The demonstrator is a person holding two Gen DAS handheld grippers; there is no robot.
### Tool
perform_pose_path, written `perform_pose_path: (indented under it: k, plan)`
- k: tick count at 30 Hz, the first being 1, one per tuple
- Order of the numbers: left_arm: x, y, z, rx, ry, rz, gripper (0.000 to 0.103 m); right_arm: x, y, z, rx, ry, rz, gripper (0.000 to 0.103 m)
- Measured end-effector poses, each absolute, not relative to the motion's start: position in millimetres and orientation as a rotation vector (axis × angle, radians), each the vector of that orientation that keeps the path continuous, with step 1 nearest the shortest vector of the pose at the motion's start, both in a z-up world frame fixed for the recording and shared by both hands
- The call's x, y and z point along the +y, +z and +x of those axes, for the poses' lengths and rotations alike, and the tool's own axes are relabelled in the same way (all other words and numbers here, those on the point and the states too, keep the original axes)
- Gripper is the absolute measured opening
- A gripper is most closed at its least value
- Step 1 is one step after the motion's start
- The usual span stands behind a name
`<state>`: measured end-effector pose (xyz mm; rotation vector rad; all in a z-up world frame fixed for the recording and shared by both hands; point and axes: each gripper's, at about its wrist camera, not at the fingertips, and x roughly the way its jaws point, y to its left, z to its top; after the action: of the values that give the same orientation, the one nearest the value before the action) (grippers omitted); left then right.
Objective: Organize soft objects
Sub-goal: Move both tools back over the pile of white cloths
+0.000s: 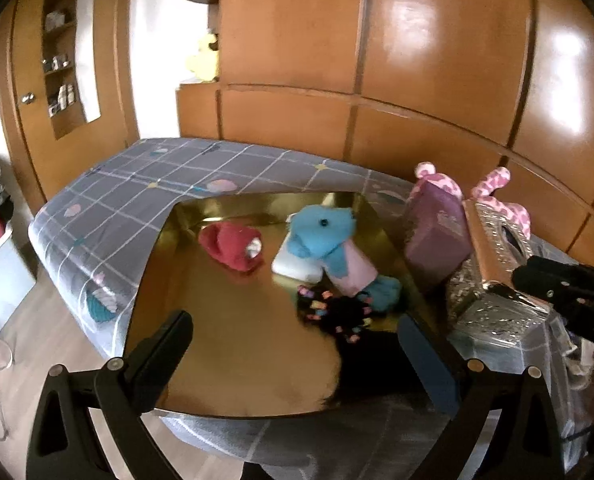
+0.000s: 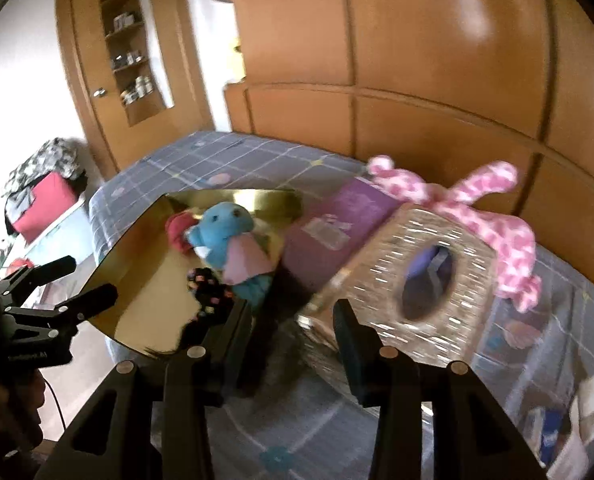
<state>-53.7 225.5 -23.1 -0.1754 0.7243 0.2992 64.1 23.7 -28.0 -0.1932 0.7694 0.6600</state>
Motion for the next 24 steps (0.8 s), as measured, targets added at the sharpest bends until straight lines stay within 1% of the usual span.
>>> perform_pose_path:
  k: [10, 17, 24]
  plan:
    - [184, -9, -43, 0.694, 0.198, -0.083, 0.103, -77, -17, 69, 0.743, 0.465, -0.082, 0.042]
    - [138, 8, -37, 0.608, 0.056, 0.004, 0.103, -190, -3, 69, 0.711, 0.207, 0.044, 0.042]
    - [82, 11, -25, 0.597, -0.146, 0.077, 0.103, -308, -8, 49, 0.689, -0.097, 0.257, 0.043]
